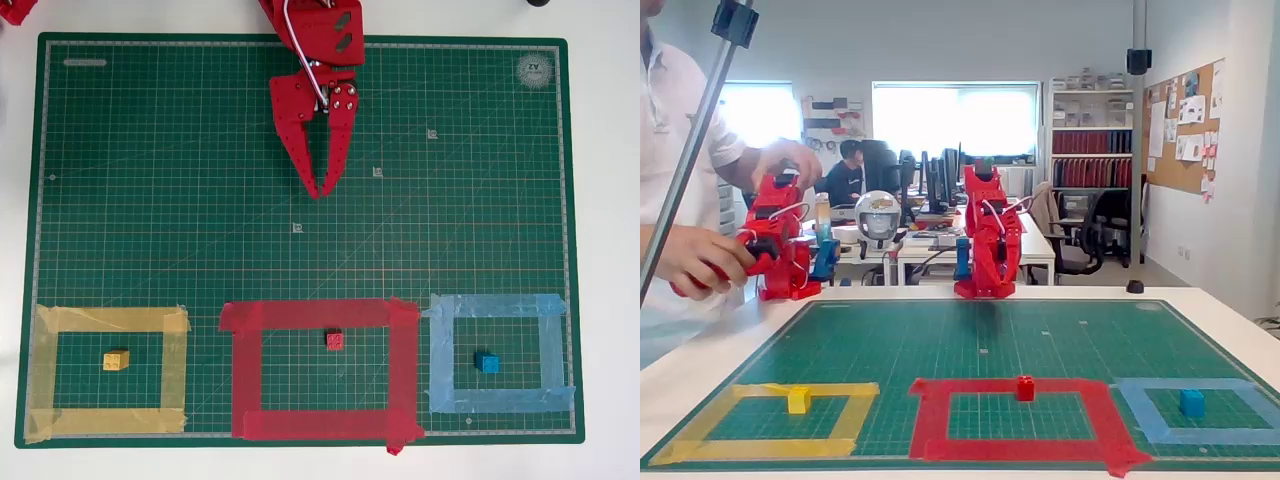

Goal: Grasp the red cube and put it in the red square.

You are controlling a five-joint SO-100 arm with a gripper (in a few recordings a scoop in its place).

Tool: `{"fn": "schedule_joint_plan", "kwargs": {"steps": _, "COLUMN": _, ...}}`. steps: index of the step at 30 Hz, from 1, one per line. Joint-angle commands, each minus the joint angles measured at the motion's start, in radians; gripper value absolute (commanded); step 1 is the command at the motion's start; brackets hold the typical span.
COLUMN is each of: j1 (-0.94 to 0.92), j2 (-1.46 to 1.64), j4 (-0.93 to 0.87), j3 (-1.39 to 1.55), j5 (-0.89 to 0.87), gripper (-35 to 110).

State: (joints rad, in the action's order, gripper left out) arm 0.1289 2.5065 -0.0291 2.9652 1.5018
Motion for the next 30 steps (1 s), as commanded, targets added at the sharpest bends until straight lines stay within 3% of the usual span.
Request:
{"fn": "schedule_joint_plan", "kwargs": {"steps": 1, "j1": -0.021, "j2": 0.176, "j4": 0.003, "j3": 0.127, "j5": 0.009, "gripper": -1}}
{"fn": "schedule_joint_plan", "kwargs": {"steps": 10, "j1": -0.087, "j2": 0.371, "j4": -0.259, "j3": 0.195, "j5": 0.009, "gripper": -1}}
{"fn": "schedule_joint_plan", "kwargs": {"steps": 17, "j1": -0.150, "j2": 0.555, "j4": -0.699, "j3": 0.195, "j5": 0.018, "gripper": -1}}
{"fn": "schedule_joint_plan", "kwargs": {"steps": 30, "j1": -0.179, "j2": 0.775, "j4": -1.181, "j3": 0.195, "j5": 0.025, "gripper": -1}}
